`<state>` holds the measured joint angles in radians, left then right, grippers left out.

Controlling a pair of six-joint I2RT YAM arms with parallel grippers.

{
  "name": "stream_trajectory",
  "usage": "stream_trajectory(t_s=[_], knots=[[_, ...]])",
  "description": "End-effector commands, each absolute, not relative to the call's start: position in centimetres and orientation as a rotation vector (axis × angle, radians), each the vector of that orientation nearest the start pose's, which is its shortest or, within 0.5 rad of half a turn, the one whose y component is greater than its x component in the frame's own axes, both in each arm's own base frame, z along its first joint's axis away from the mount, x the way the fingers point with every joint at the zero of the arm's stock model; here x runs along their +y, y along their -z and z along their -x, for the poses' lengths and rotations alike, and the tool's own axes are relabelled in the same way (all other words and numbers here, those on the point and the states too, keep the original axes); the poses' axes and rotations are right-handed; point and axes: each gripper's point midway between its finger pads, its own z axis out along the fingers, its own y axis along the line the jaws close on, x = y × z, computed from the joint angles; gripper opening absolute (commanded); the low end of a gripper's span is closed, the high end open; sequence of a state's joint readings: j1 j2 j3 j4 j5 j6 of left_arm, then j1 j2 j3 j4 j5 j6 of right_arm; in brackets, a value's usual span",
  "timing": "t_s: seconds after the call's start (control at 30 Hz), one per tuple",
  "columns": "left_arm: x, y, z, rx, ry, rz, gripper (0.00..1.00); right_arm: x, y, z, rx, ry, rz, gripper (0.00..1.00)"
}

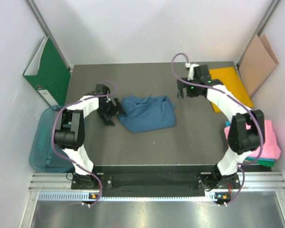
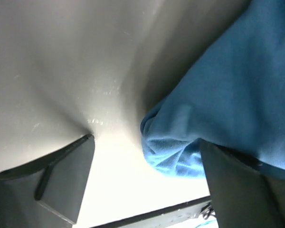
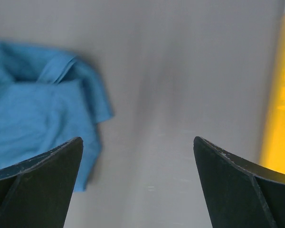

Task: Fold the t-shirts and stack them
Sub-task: Move the tshirt to the center of the board, then flatten out the tshirt

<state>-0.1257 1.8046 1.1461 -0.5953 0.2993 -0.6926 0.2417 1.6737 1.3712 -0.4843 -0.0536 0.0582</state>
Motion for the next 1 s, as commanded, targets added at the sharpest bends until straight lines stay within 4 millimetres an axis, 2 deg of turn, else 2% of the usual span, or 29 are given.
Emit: stream_trajectory(t_s=[0.0, 0.03, 0.1, 0.13, 0.2, 0.3, 0.33, 0.43, 0.53, 0.63, 0.67, 0.7, 0.73, 0.8, 0.83, 0.87, 0.9, 0.93, 0.97], knots=[[-11.4, -8.1, -36.7, 2.670, 0.554, 0.627, 0.99, 18.0, -13.5, -40.8, 2.448, -0.417, 0.371, 1.00], [-11.2, -8.4, -37.0, 2.659, 0.535, 0.619, 0.99, 18.6, -11.7, -40.1, 2.518, -0.446, 0.368, 0.97], [-11.0, -8.9, -37.4, 2.669, 0.513, 0.603, 0.99, 19.9, -10.8, -39.2, 2.579, -0.562, 0.361, 0.89], [-10.9, -8.5, -37.5, 2.684, 0.496, 0.607, 0.99, 20.0, -8.9, -37.9, 2.675, -0.584, 0.354, 0.86], [-10.8, -8.5, -37.7, 2.695, 0.479, 0.599, 0.99, 21.3, -8.6, -36.7, 2.715, -0.719, 0.377, 0.79], [-10.6, -7.7, -37.7, 2.720, 0.457, 0.602, 0.99, 22.4, -8.0, -35.4, 2.767, -0.850, 0.364, 0.78], [-10.6, -7.7, -37.8, 2.721, 0.455, 0.603, 0.99, 22.5, -7.0, -35.2, 2.809, -0.857, 0.349, 0.78], [-10.6, -7.5, -37.8, 2.727, 0.456, 0.597, 0.99, 22.2, -5.6, -33.8, 2.920, -0.848, 0.343, 0.76], [-10.6, -7.3, -37.7, 2.732, 0.449, 0.591, 0.99, 22.4, -4.6, -32.9, 2.974, -0.851, 0.343, 0.67], [-10.4, -7.3, -37.7, 2.739, 0.432, 0.583, 0.99, 23.0, -3.5, -32.3, 3.022, -0.836, 0.363, 0.30], [-10.3, -7.3, -37.8, 2.739, 0.424, 0.578, 0.99, 23.3, -3.8, -32.6, 3.017, -0.836, 0.386, 0.08], [-10.2, -7.3, -37.8, 2.739, 0.413, 0.578, 0.99, 23.4, -3.9, -32.3, 3.032, -0.826, 0.404, 0.00], [-10.1, -7.4, -37.9, 2.737, 0.407, 0.581, 0.99, 23.4, -4.2, -32.8, 3.020, -0.785, 0.409, 0.00], [-9.6, -7.8, -38.1, 2.733, 0.369, 0.577, 0.99, 23.3, -7.8, -34.9, 2.916, -0.733, 0.407, 0.00], [-9.5, -7.9, -38.2, 2.728, 0.361, 0.576, 0.99, 22.4, -9.3, -36.5, 2.865, -0.644, 0.387, 0.00], [-9.4, -8.4, -38.4, 2.717, 0.355, 0.570, 0.99, 22.5, -13.0, -39.0, 2.747, -0.626, 0.373, 0.00], [-9.1, -8.6, -38.6, 2.706, 0.336, 0.572, 0.99, 20.8, -16.5, -41.0, 2.654, -0.596, 0.312, 0.00], [-9.0, -9.0, -38.9, 2.695, 0.332, 0.564, 0.99, 19.2, -19.1, -42.8, 2.582, -0.539, 0.232, 0.00], [-9.0, -9.2, -39.1, 2.687, 0.328, 0.554, 0.99, 18.0, -24.2, -45.1, 2.441, -0.527, 0.176, 0.00]])
